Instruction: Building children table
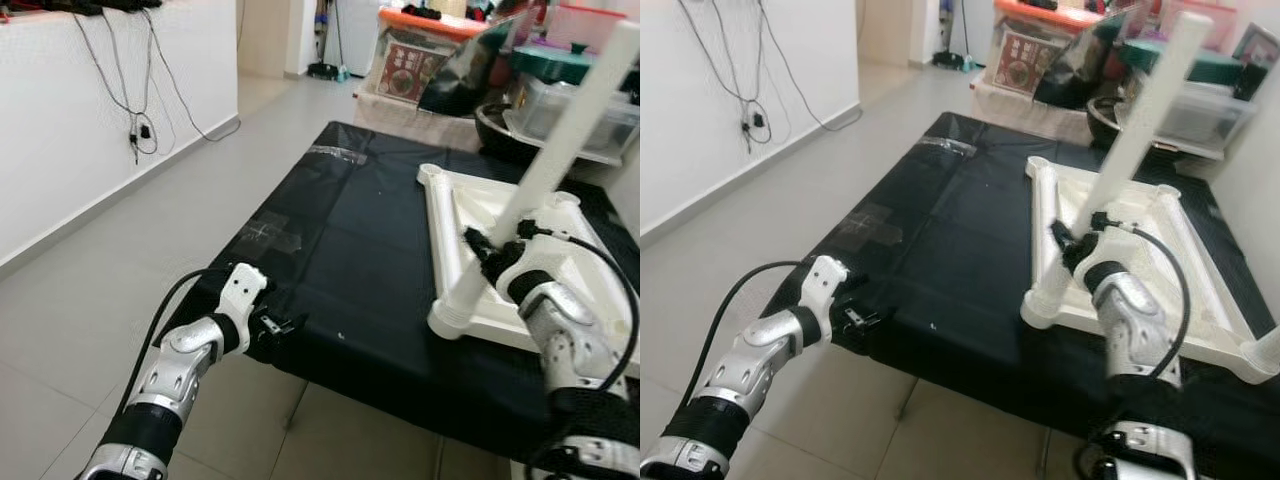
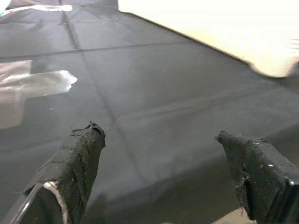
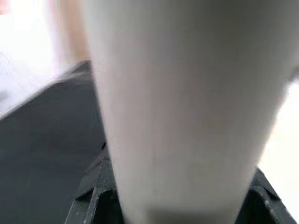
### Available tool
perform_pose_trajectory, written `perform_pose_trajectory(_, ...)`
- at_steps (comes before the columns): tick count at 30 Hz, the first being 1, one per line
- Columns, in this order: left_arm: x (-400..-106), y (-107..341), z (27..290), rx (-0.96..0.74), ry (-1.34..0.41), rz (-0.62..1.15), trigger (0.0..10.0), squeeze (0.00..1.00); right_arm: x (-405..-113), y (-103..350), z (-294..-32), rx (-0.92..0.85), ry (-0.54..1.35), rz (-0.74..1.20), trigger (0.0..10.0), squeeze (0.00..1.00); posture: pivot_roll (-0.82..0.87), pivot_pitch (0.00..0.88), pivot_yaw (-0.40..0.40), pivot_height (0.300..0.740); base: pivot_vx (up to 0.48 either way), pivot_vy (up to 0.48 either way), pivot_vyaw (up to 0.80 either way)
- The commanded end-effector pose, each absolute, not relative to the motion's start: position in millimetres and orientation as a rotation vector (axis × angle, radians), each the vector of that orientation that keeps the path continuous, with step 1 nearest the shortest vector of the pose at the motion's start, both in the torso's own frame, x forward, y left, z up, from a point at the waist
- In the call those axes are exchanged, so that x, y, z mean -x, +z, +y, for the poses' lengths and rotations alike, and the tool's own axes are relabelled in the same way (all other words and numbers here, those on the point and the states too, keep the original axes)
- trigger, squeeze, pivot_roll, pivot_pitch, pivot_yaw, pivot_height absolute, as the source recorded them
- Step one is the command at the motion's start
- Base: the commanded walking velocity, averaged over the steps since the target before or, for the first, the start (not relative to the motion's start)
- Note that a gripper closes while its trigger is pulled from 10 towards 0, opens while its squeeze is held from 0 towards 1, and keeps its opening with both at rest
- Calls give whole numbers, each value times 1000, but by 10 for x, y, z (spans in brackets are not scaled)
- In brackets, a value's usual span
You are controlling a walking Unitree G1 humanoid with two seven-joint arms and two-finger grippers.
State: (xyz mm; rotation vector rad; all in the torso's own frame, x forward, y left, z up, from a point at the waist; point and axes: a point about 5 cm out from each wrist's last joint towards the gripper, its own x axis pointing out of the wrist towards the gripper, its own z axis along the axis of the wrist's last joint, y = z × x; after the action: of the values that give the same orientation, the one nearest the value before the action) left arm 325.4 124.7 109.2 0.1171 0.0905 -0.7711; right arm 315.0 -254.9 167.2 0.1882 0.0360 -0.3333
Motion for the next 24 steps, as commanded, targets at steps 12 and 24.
perform_pose_trajectory(12,-3259,1064,1176,-118,-792,106,10000,0,-2979,1774,-1850,-237,-332,81,10000,1000,135,0,-132,740,0,0,0)
perform_pose_trajectory(24,-3243,1044,1154,-113,-795,108,10000,0,-2909,2250,-1942,-232,225,-48,10000,0,124,0,-131,740,0,0,0)
